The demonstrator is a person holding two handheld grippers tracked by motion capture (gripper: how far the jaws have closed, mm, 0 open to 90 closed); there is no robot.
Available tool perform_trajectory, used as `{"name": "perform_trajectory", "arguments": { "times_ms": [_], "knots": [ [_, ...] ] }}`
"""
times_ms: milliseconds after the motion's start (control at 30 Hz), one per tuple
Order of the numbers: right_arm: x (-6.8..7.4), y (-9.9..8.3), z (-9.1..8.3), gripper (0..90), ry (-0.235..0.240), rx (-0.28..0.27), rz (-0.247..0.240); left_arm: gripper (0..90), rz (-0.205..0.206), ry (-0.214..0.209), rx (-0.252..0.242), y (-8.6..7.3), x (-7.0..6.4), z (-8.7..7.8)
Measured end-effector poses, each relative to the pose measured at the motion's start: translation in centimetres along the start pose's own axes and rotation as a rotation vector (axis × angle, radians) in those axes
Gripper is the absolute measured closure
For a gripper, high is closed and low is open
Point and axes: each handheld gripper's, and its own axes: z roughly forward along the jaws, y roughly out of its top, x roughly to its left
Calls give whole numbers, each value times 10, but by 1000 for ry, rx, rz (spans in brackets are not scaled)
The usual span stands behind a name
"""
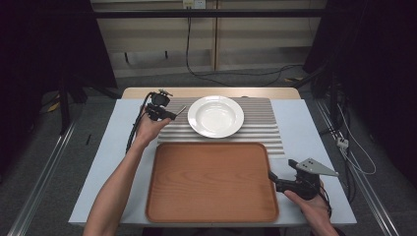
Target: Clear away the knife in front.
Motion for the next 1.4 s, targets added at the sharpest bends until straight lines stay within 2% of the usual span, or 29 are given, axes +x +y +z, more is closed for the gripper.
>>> {"name": "perform_trajectory", "arguments": {
  "times_ms": [200, 433, 467, 633, 800, 833, 867, 967, 1033, 1400],
  "knots": [
    [0, 0, 0, 111, -2, -1, -2, 797, 3, -5, -31, -5, -9, -12],
    [0, 0, -1, 111, -3, -3, 2, 797, 34, -7, -46, -10, -23, -29],
    [0, 0, -1, 111, -2, -3, 2, 797, 26, -17, -57, -11, -25, -31],
    [0, 1, -1, 111, -3, -4, -1, 797, 45, -31, -74, -16, -31, -42],
    [1, 1, -1, 112, -3, -4, -5, 797, 59, -36, -78, -22, -36, -50],
    [1, 1, -1, 112, -4, -4, -6, 797, 44, -40, -87, -23, -38, -51],
    [1, 1, -1, 112, -4, -4, -6, 797, 61, -37, -83, -24, -38, -53],
    [1, 1, -1, 112, -6, -4, -6, 798, 57, -42, -89, -29, -43, -57],
    [1, 1, -1, 112, -7, -4, -6, 797, 81, -37, -79, -32, -46, -59],
    [1, 1, -1, 112, -8, -5, -7, 797, 87, -41, -96, -50, -63, -75]
  ]
}}
